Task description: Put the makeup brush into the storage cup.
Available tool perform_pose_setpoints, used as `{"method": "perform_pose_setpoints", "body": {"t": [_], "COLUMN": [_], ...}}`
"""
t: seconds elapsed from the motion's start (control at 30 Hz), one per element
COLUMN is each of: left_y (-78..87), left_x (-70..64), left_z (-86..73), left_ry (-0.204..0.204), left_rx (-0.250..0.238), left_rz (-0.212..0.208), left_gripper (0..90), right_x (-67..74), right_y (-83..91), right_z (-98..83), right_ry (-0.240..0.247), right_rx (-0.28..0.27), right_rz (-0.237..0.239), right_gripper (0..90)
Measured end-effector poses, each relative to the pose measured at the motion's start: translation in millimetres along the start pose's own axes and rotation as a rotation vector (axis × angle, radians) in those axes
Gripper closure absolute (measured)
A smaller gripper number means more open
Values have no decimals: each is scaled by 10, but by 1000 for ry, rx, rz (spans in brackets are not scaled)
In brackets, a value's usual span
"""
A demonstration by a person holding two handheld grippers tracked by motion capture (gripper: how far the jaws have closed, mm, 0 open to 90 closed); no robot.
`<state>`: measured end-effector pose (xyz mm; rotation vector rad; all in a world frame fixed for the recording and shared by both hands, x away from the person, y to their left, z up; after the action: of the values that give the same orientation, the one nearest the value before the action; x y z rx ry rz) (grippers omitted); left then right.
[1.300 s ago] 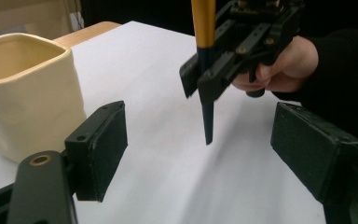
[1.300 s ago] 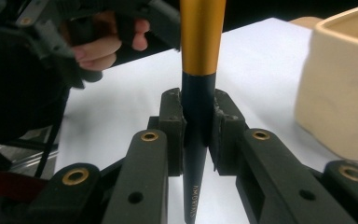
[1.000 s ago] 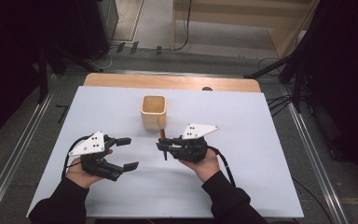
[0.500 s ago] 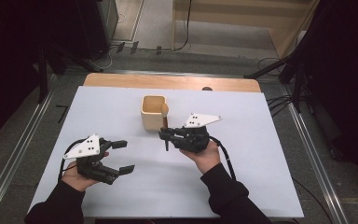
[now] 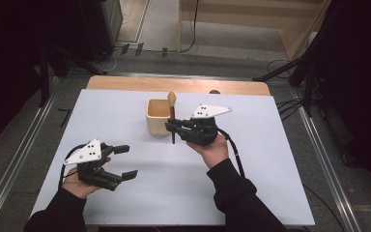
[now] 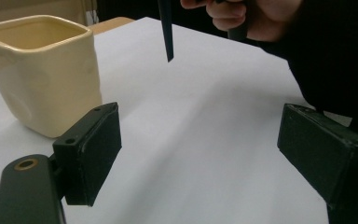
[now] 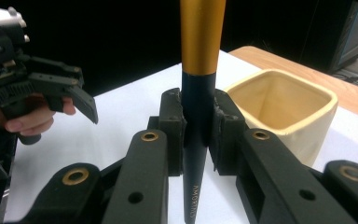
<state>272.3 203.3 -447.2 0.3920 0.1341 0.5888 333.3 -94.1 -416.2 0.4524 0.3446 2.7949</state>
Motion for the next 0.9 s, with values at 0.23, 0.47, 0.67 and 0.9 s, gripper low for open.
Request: {"method": "perform_pose_setpoints", "body": {"t": [0.23,0.47,0.67,0.9], "left_y": [7,16,19,15], "left_x": [-4,-2,-5,-1], "left_z": [3,5,5,1], "left_ry": [3,3,2,1], "left_rx": [-4,-9,-12,-11], "left_rz": [-6,-5,-4,-6], "left_gripper": [140,140,141,141], "right_x": [-32,-97,-163,-246], "right_y": [-11,-8,-10,-55], "right_z": [133,249,348,412], "right_ry": [8,12,19,25], "right_rx": [-3,-10,-26,-27], "right_rz": [-11,-31,-51,-84], "right_gripper": [783,784,784,784]}}
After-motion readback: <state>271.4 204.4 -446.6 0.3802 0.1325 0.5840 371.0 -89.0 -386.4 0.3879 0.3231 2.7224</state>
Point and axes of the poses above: each handheld gripper's, and its own axes: y roughly backward along the jaws, z roughly out of its top, x roughly to its left, the point moved 2 cm from there along -y, roughly forward along the jaws, and after that the axes turned 14 degrees about z, right-handed, at the moved point
